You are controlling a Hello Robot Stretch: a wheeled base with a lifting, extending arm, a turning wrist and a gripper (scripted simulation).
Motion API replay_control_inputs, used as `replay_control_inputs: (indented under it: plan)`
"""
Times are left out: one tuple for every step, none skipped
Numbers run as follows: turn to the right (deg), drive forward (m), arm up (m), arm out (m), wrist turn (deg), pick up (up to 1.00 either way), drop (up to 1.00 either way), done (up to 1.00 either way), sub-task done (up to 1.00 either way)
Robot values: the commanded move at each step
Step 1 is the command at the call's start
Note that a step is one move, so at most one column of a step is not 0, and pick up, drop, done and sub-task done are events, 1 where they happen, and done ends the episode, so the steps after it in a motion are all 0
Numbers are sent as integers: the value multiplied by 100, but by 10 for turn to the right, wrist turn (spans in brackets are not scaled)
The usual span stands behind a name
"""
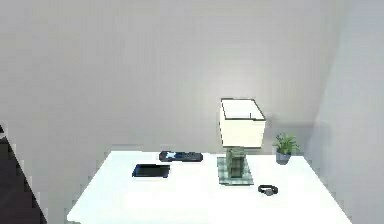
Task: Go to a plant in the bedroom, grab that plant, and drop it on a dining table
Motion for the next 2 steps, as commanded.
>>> replay_control_inputs:
  plan:
    - [-450, 0, 0, 0, 0, 0, 0, 0, 0]
    - [-150, 0, 0, 0, 0, 0, 0, 0, 0]
